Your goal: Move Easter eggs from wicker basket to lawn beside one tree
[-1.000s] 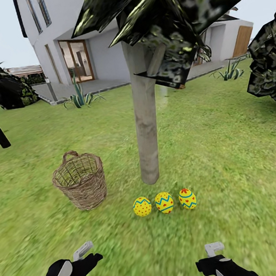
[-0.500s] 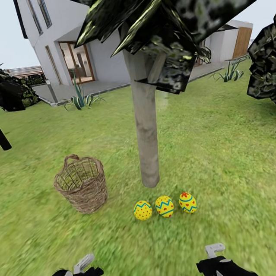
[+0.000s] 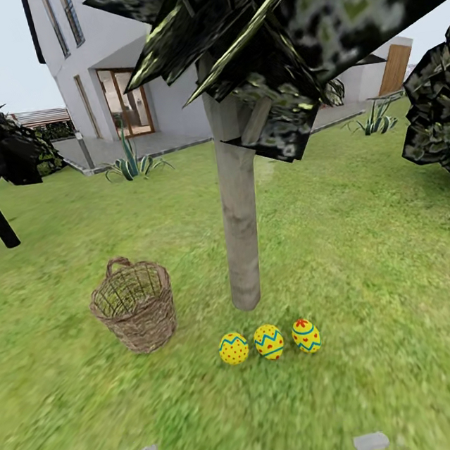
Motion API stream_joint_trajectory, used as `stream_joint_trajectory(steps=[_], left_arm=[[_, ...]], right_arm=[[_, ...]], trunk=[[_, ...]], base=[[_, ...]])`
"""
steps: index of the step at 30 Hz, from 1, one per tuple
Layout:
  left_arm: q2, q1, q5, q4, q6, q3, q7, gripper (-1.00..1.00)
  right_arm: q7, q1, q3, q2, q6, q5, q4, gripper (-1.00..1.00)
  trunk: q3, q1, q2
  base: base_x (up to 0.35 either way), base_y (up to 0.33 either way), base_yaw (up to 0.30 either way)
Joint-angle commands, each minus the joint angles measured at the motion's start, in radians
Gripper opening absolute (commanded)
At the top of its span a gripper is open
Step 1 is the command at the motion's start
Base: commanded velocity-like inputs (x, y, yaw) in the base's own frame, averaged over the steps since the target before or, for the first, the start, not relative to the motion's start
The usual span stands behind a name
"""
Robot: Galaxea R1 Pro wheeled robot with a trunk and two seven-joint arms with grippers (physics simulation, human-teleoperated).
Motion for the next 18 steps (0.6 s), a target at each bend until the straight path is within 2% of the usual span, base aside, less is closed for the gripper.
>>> stream_joint_trajectory(steps=[1,6,8,12,18], left_arm=[[-0.005,0.0,0.006,0.03,-0.03,-0.016,-0.001,1.0],[-0.009,0.002,0.007,0.087,-0.071,-0.052,-0.003,1.0],[-0.01,0.002,0.008,0.105,-0.088,-0.054,-0.004,1.0],[-0.018,0.003,0.008,0.169,-0.162,-0.056,-0.005,1.0],[-0.019,0.01,0.007,0.21,-0.188,-0.057,-0.006,1.0]], right_arm=[[-0.002,0.015,0.009,0.0,-0.007,-0.005,0.008,1.0],[-0.002,0.057,0.009,0.002,-0.013,0.002,0.011,1.0],[-0.002,0.06,0.009,0.002,-0.014,0.0,0.011,1.0],[-0.002,0.073,0.009,0.002,-0.014,-0.004,0.012,1.0],[-0.002,0.104,0.009,0.002,-0.013,0.0,0.015,1.0]], trunk=[[0.002,-0.004,0.007],[0.018,-0.023,0.042],[0.024,-0.031,0.056],[0.037,-0.046,0.084],[0.056,-0.069,0.126]], base=[[0.0,0.0,0.0],[0.0,0.0,0.0],[0.0,0.0,0.0],[0.0,0.0,0.0],[0.0,0.0,0.0]])
